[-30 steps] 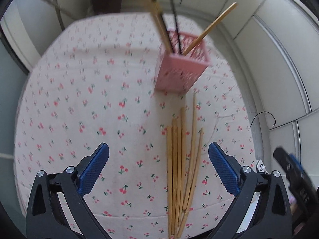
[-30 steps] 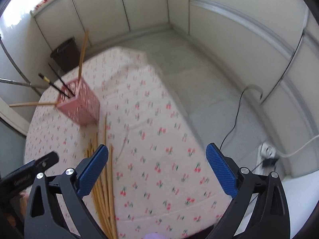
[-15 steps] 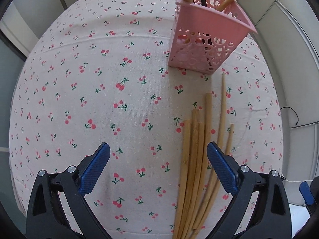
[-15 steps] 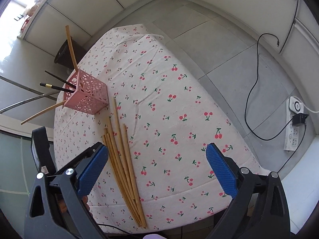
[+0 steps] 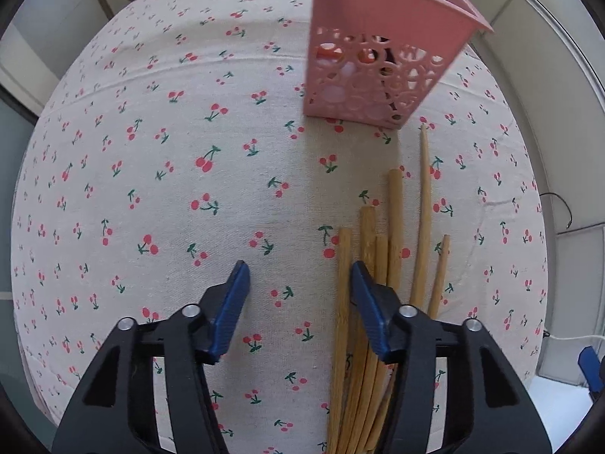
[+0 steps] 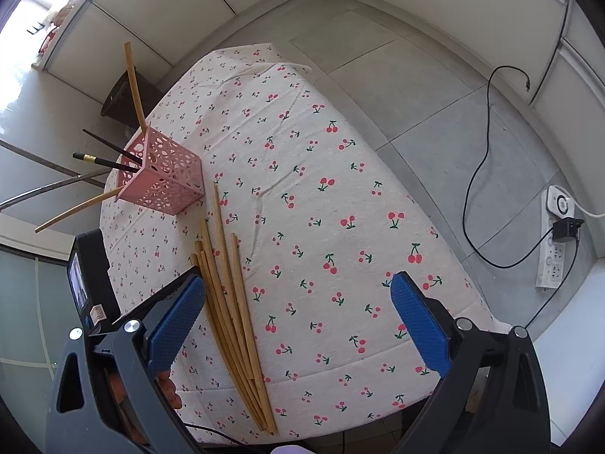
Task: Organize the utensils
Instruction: 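Lower the left gripper to the pile and close on a wooden chopstick, then lift the wooden chopstick with the left gripper and carry it over the holder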
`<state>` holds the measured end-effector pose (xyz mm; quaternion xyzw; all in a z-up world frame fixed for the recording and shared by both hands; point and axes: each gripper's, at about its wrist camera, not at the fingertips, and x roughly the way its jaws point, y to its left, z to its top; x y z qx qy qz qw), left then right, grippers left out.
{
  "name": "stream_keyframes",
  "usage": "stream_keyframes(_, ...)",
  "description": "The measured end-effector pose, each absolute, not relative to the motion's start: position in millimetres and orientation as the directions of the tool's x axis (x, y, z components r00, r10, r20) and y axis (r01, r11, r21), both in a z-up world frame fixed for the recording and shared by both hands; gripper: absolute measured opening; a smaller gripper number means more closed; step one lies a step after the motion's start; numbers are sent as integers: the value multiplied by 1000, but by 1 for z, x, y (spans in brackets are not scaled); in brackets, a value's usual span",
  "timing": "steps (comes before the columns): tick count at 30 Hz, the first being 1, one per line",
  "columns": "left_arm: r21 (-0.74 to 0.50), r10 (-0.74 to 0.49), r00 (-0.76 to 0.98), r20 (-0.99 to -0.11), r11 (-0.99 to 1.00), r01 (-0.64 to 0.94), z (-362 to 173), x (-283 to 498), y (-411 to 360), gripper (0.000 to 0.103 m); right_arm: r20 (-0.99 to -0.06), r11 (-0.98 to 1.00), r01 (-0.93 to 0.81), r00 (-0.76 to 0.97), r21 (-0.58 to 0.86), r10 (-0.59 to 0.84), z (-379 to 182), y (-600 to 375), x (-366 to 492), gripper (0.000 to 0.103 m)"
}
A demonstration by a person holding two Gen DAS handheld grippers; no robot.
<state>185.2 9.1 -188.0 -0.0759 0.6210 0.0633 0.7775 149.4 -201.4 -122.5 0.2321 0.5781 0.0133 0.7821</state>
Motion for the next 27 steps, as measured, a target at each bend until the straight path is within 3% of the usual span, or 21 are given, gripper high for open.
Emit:
stream_keyframes(5,-44,-11,255,-967,992,-121,-189,185,-20,8,-896,883,263,333,389,295,-125,-190,162,96)
stream_keyframes(14,-135,-87,321,-943,982,-133,-164,175,16,7,-904,946,171,382,275,194,-149,-125,212,91)
stream_keyframes(17,-160,-105,353,-930,978,-131,-149,172,25,8,-889,949,149,413,279,197,-158,-112,228,81)
stream_keyframes(19,-172,-116,367,-923,977,-123,-141,170,29,8,-888,950,134,410,283,207,-169,-103,238,68)
stream_keyframes(23,-188,-135,377,-916,977,-105,-136,177,29,8,-904,970,76,387,229,183,-188,-83,250,57)
stream_keyframes(27,-192,-140,392,-909,977,-96,-132,177,30,8,-911,990,35,396,135,111,-199,-69,256,33)
